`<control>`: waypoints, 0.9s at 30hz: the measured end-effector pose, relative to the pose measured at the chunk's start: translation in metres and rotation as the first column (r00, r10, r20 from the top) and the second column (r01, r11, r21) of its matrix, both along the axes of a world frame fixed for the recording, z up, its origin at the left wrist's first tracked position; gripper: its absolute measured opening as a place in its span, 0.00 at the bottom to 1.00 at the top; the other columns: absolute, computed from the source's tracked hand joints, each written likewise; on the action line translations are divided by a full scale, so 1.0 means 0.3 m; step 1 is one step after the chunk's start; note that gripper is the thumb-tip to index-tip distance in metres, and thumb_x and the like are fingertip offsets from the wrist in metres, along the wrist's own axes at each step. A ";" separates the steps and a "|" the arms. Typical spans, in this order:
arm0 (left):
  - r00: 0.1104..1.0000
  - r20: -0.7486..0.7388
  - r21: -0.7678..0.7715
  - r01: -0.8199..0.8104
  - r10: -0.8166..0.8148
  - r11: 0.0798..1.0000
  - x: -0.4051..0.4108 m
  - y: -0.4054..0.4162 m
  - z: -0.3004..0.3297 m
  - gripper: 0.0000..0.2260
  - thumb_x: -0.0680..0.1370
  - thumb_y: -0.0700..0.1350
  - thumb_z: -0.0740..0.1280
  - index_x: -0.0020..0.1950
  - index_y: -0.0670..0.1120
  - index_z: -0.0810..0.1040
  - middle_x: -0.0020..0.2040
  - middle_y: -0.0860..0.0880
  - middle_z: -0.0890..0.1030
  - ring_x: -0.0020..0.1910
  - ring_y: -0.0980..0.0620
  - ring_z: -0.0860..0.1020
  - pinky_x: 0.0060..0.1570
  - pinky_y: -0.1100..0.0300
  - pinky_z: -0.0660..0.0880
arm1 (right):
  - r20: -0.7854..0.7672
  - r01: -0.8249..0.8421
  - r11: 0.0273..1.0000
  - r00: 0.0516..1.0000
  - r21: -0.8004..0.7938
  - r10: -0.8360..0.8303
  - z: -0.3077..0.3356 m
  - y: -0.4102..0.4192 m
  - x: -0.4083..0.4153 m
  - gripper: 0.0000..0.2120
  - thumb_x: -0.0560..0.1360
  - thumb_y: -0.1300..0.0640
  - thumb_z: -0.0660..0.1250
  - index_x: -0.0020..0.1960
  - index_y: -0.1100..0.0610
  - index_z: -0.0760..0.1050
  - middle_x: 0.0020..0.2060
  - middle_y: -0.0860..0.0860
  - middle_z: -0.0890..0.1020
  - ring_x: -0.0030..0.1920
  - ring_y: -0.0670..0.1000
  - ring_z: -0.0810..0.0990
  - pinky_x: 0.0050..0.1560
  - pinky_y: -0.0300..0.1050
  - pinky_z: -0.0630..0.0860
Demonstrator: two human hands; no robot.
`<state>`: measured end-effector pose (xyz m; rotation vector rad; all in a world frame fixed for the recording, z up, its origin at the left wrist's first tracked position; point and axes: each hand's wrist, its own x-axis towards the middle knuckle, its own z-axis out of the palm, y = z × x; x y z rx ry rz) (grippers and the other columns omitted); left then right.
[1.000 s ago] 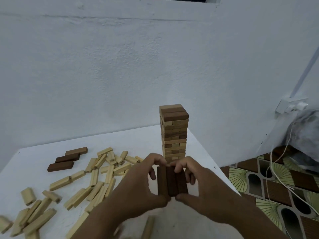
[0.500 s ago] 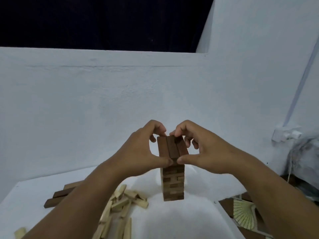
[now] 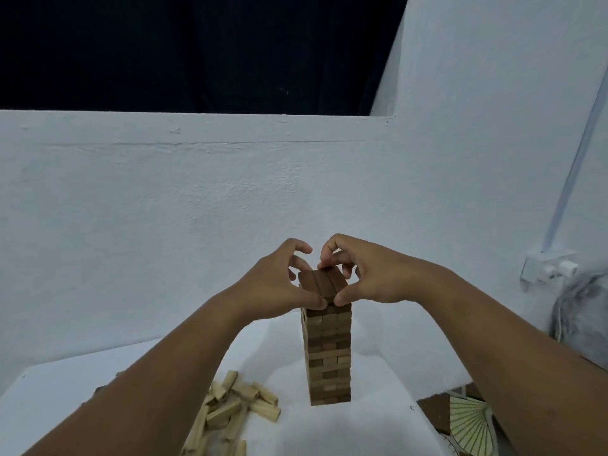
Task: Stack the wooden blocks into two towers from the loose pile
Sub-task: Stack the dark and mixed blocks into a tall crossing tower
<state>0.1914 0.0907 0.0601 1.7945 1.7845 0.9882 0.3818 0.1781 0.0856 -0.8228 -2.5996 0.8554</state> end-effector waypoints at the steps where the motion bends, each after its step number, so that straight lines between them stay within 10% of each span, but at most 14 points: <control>1: 1.000 -0.004 -0.009 0.001 -0.001 1.000 0.001 0.002 -0.007 0.35 0.65 0.50 0.80 0.66 0.60 0.65 0.56 0.58 0.78 0.56 0.57 0.74 0.46 0.63 0.72 | 0.007 -0.004 1.000 1.000 -0.008 0.004 -0.007 0.004 -0.002 0.26 0.66 0.58 0.78 0.54 0.41 0.68 0.56 0.38 0.78 0.46 0.47 0.74 0.44 0.44 0.76; 17: 0.995 -0.103 -0.029 -0.002 -0.001 1.000 -0.070 -0.048 -0.009 0.46 0.63 0.62 0.79 0.73 0.68 0.54 0.66 0.63 0.69 0.66 0.58 0.68 0.57 0.59 0.69 | 0.132 -0.007 0.991 0.991 0.133 -0.011 0.031 0.008 0.021 0.37 0.65 0.45 0.78 0.66 0.31 0.60 0.67 0.39 0.68 0.58 0.41 0.72 0.56 0.45 0.76; 27: 0.963 -0.164 0.109 -0.196 0.213 0.974 -0.296 -0.344 0.061 0.27 0.70 0.63 0.72 0.66 0.68 0.66 0.61 0.67 0.75 0.62 0.66 0.71 0.59 0.59 0.72 | -0.114 -0.021 0.962 0.992 0.271 0.054 0.038 -0.182 -0.236 0.19 0.72 0.39 0.68 0.60 0.30 0.66 0.53 0.42 0.75 0.51 0.41 0.76 0.48 0.38 0.72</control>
